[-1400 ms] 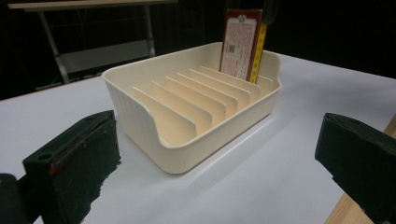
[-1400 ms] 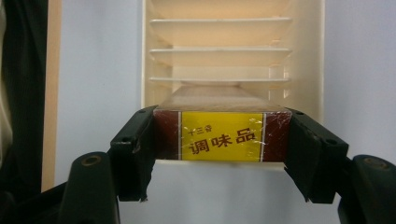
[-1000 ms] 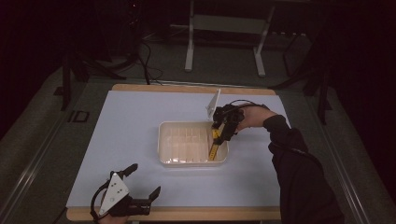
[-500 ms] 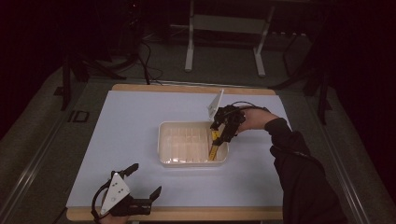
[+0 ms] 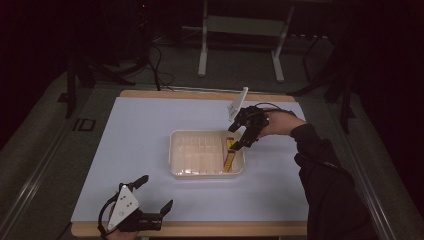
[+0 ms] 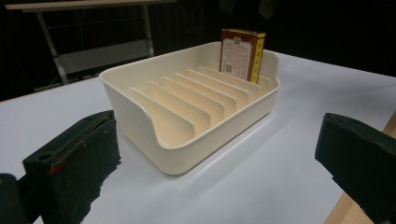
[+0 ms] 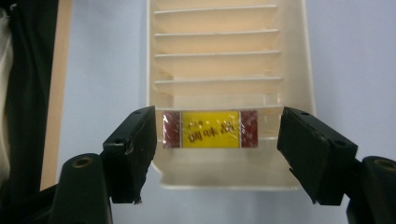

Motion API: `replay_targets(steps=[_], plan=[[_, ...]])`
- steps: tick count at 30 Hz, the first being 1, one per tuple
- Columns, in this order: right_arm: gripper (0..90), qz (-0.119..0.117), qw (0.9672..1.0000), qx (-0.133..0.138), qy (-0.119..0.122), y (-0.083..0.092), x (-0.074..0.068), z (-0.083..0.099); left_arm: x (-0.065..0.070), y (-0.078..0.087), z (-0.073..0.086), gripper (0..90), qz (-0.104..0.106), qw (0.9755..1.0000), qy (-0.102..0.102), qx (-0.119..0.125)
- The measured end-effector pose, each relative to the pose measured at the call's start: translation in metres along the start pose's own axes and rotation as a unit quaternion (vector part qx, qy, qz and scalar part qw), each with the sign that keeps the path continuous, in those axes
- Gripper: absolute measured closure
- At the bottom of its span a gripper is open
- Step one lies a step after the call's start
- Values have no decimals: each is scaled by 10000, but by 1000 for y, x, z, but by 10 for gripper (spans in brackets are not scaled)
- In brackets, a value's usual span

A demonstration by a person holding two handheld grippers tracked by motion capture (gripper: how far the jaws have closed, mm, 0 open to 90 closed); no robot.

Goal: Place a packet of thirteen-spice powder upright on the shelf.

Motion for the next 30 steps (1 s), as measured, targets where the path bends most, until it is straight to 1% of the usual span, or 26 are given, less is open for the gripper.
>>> replay_targets(steps=[3,6,8,9,10,11,13,15,16,17,18,20,22,26,27,30], plan=[[268,55,10000,15,-46,5,1,3,0,0,0,0,2,10000,-8,-14],[233,131,9998,91,-155,10,3,4,0,-1,0,0,8,10000,3,-15],[203,225,9994,93,-256,13,5,6,0,-1,0,0,14,10000,6,-14],[171,289,9990,91,-314,14,7,7,0,-1,0,0,17,10000,5,-16],[151,317,9986,99,-418,15,8,8,0,-1,0,0,16,10000,2,-17],[132,296,9981,128,-519,16,9,9,0,-1,0,0,20,10000,11,-16],[120,351,9974,117,-625,17,10,13,0,-1,1,0,19,10000,10,-15],[115,529,9957,101,-759,17,14,17,0,-1,1,0,21,10000,23,-8],[115,670,9946,119,-790,16,16,19,0,-1,1,0,21,10000,24,-9],[115,695,9940,139,-829,16,18,21,0,-1,1,0,16,10000,16,-15],[115,676,9932,171,-929,15,18,22,-1,-1,1,0,18,10000,19,-16],[115,799,9912,263,-1025,15,22,25,-1,-1,1,0,19,10000,17,-19],[115,827,9891,359,-1165,16,25,27,0,-1,1,0,23,10000,18,-21],[116,932,9851,542,-1337,18,28,31,-1,-1,1,0,23,10000,22,-18],[116,970,9839,593,-1380,18,28,32,-1,-1,1,0,24,10000,22,-18],[122,1131,9786,734,-1557,16,29,37,-1,-1,1,0,18,10000,25,-19]])
Point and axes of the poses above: each handheld gripper's, and its own axes: y roughly backward along the jaws, z roughly out of its underside, x roughly to its right, the point moved 9 cm from there along -y, roughly forward along the jaws, and after that the axes turned 4 degrees about z, right-handed, at the moved point
